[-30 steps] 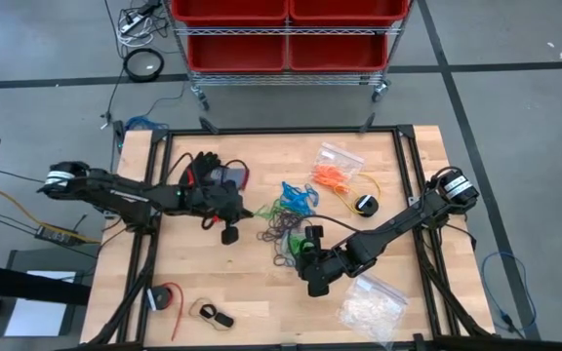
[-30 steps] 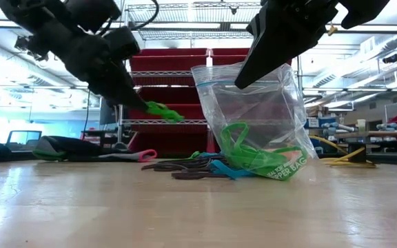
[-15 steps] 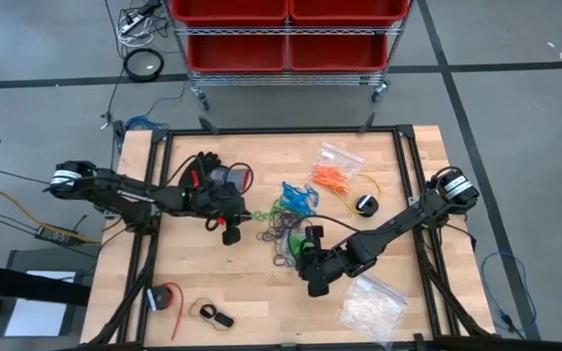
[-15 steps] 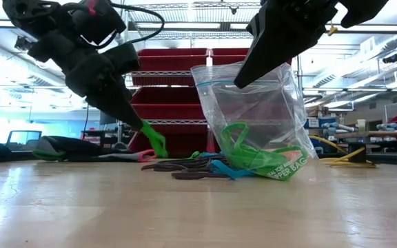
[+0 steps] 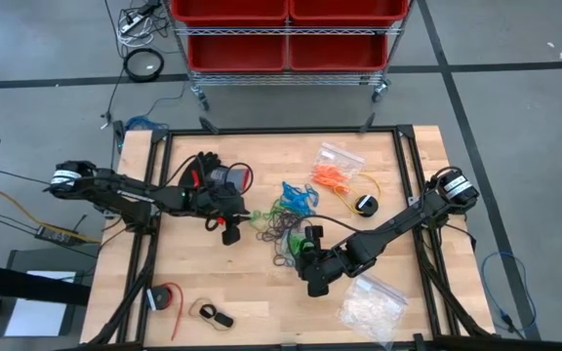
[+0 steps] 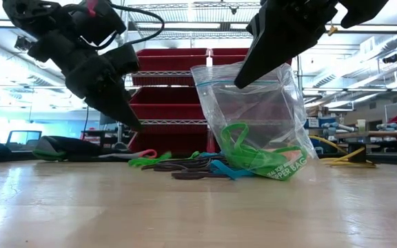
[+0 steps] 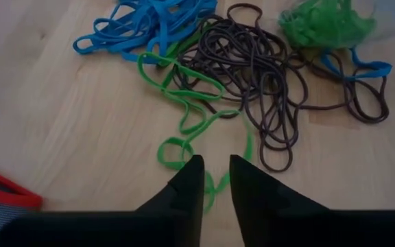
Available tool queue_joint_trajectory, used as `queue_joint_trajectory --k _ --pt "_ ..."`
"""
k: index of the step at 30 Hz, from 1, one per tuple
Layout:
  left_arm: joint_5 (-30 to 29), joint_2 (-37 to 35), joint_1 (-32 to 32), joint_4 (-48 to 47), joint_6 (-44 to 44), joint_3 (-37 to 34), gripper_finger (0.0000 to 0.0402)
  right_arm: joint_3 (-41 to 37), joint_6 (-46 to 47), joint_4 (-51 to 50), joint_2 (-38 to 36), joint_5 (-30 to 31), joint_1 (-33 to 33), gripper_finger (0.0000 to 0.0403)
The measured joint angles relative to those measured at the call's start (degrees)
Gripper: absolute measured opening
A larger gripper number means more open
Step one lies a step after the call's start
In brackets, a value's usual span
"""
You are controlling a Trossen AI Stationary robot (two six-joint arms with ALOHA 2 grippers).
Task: Sort rubber bands
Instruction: Put the green rubber band into the transparent zip bag
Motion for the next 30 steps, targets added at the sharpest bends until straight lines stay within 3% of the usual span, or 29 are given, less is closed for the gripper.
queue_joint_trajectory --k 5,15,17,22,30 --pt "-0.2 1.9 0.0 0.1 0.1 0.0 0.0058 0.0 0.0 0.0 0.0 0.0 0.0 0.0" --pt "-4.5 13.6 2.5 3.9 0.0 0.2 0.0057 0.0 -0.1 0.4 0.0 0.0 0.0 0.0" --pt "-2.6 14.5 3.5 5.6 1.3 0.2 0.0051 0.0 -0.3 0.4 0.0 0.0 0.0 0.0" --pt "2.6 14.4 4.6 8.4 1.7 0.1 0.0009 0.0 -0.4 0.3 0.0 0.0 0.0 0.0" --pt "-2.4 7.3 4.5 1.2 1.8 2.5 0.0003 0.0 -0.4 0.4 0.0 0.0 -0.1 0.0"
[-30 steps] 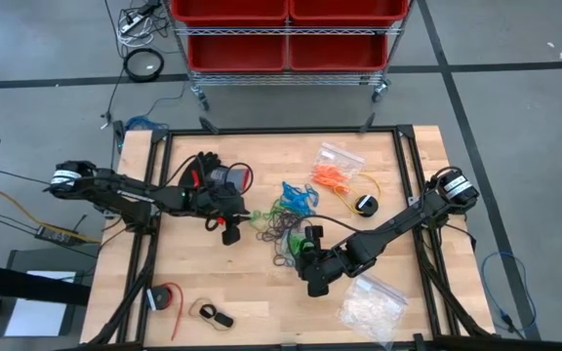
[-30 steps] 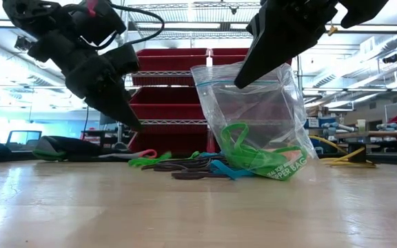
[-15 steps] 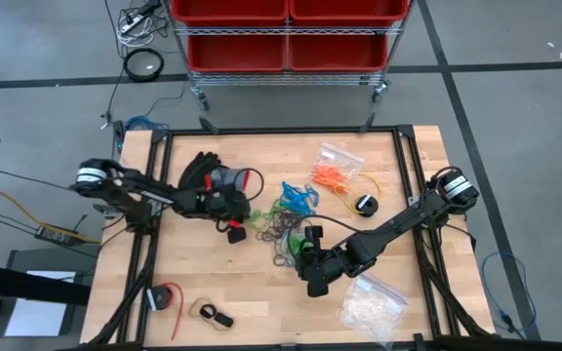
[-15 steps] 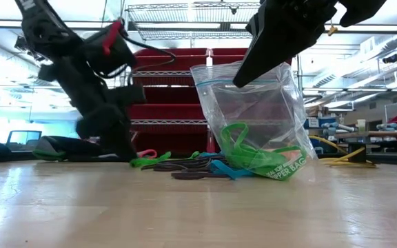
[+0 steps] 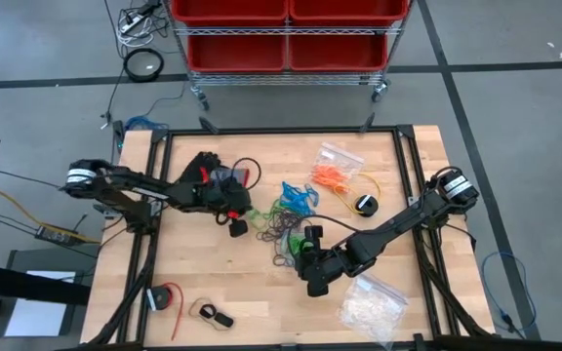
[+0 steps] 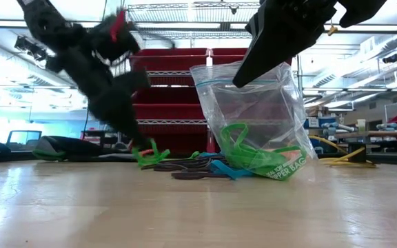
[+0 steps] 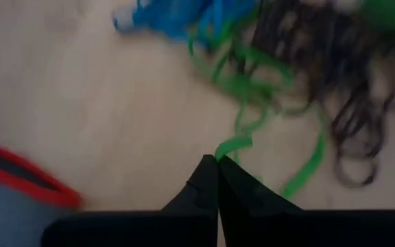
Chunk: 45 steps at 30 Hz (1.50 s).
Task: Sort rubber bands
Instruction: Put the green rubber band into the transparent zip bag
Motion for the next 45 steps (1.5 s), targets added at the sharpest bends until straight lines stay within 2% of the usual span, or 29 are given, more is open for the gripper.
queue_joint_trajectory --k 8,10,14,16,19,27,31,36,41,45 --pt "0.8 -11.5 -4.1 -3.2 0.8 5.4 0.0001 0.0 -0.1 0.2 0.0 0.0 0.0 0.0" --pt "-0.1 -13.1 -5.5 -3.1 1.7 7.0 0.0001 0.0 -0.2 0.2 0.0 0.0 0.0 0.0" --pt "-5.5 -13.6 -5.9 -9.5 2.6 9.3 0.0001 0.0 -0.2 0.3 0.0 0.0 0.0 0.0" --pt "-6.2 -13.1 -5.7 -11.8 1.5 9.4 0.0001 0.0 -0.1 0.4 0.0 0.0 -0.1 0.0" --pt "-0.5 -12.8 -6.4 -7.8 1.3 9.4 0.0001 0.0 -0.2 0.3 0.0 0.0 -0.1 0.0" --pt "7.4 -12.7 -10.8 8.6 1.1 9.4 0.0001 0.0 -0.7 0.8 0.0 0.0 -0.5 0.0" --pt "9.2 -11.6 -13.3 14.2 1.1 9.4 0.0001 0.0 -1.2 1.2 0.0 -0.1 -0.8 0.0" --pt "10.5 -6.9 -14.8 20.3 1.1 9.9 0.0001 0.0 -1.2 1.9 0.0 -0.4 -0.9 0.0" --pt "10.4 0.6 -15.2 20.4 1.1 13.5 0.0001 0.0 -1.2 1.9 0.0 -0.4 -0.9 0.0" --pt "5.9 6.1 -15.1 17.9 1.6 17.1 0.0001 0.0 -1.3 1.9 0.0 -0.5 -0.9 0.0"
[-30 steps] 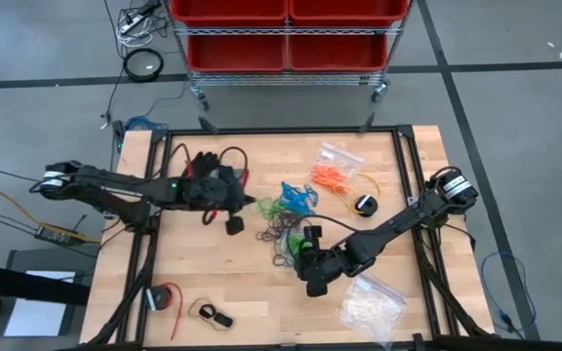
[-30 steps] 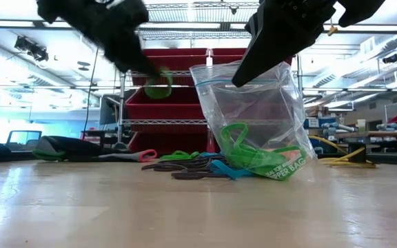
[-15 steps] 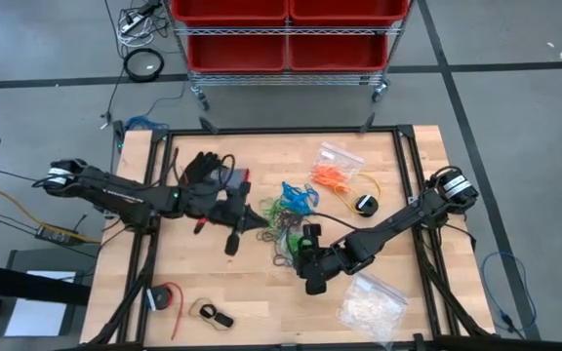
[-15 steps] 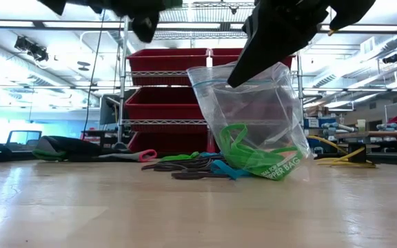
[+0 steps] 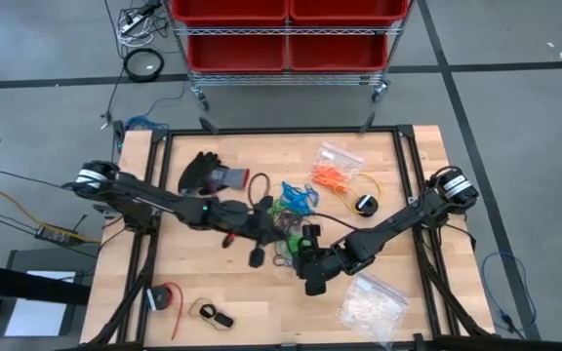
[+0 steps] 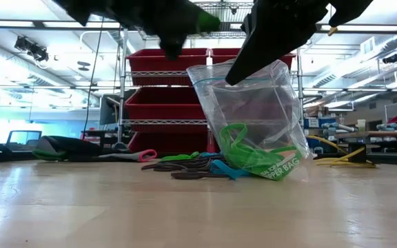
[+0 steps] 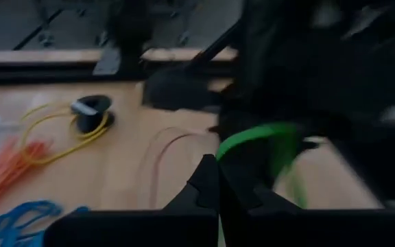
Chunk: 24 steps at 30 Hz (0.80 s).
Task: Sort rubber bands
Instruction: Put the green rubber band into the transparent zip bag
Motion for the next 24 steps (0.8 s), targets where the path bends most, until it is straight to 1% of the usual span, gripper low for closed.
queue_joint_trajectory --k 3,8,10,13,15,19,22,24 --pt "-3.8 3.2 0.2 -4.7 2.3 2.8 0.0002 0.0 -0.1 -0.1 0.0 0.0 0.0 0.0" --pt "-5.5 6.6 0.2 -10.0 2.7 5.9 0.0002 0.0 -0.2 -0.3 0.0 0.0 0.0 0.0" --pt "-6.4 6.8 0.2 -10.9 2.7 6.4 0.0003 0.0 -0.2 -0.2 0.0 0.0 0.0 0.0" --pt "-6.1 6.6 -0.1 -11.3 2.6 6.8 0.0013 0.0 -0.2 -0.1 0.0 0.0 0.0 0.0" --pt "-5.2 6.1 -0.4 -12.1 2.6 6.6 0.0031 0.0 -0.2 0.1 0.0 0.0 0.0 0.0" --pt "-1.9 5.5 -1.0 -12.6 2.6 6.7 0.0084 0.0 -0.2 0.1 0.0 0.0 0.0 0.0" --pt "0.4 5.1 -0.8 -15.3 1.5 6.7 0.0122 0.0 -0.2 0.0 0.0 0.0 0.0 0.0" --pt "1.1 4.8 -0.8 -16.5 1.0 6.7 0.0141 0.0 -0.2 0.0 0.0 0.0 0.0 0.0"
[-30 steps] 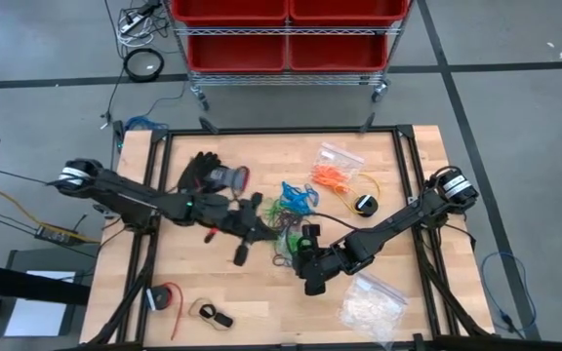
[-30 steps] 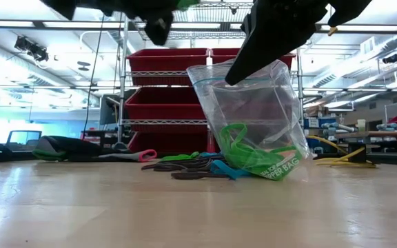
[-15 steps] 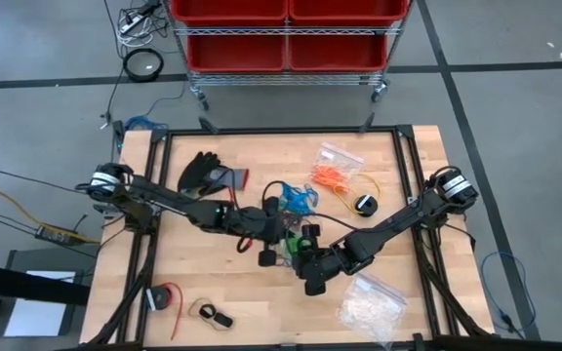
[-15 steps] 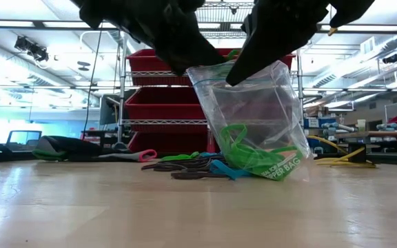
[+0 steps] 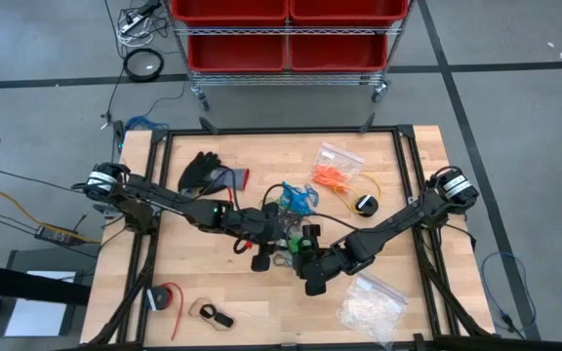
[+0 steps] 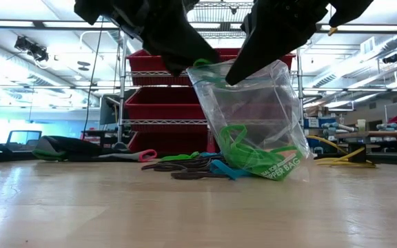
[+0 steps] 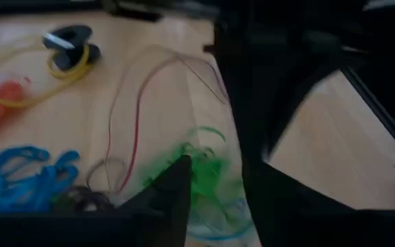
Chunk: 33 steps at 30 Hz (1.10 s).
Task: Sort rubber bands
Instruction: Put the green rubber band into the transparent zip bag
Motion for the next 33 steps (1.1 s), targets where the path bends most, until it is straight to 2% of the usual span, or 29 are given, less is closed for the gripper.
queue_joint_trajectory --k 4,12,17,23,27,33 --pt "0.3 -1.2 -0.1 -2.2 0.0 0.0 0.016 0.0 0.0 -0.1 0.0 0.0 0.0 0.0" --pt "-8.1 -7.0 0.0 -5.7 1.0 0.0 0.0163 0.0 0.1 -0.2 0.0 0.0 0.0 0.0" --pt "-11.6 -11.8 0.0 -11.1 3.1 0.0 0.0163 0.0 0.1 -0.2 0.0 0.0 0.0 0.0" --pt "-17.1 -11.9 1.4 -17.3 4.6 -2.8 0.0163 0.0 0.3 -0.2 0.0 0.0 0.0 0.0" --pt "-17.1 -11.2 3.6 -14.0 4.5 -8.5 0.0163 0.0 0.4 -0.1 0.0 0.0 0.0 0.0" --pt "-14.1 -10.4 9.3 -1.5 4.5 -18.0 0.0163 0.0 0.4 0.1 0.0 0.0 0.0 0.0"
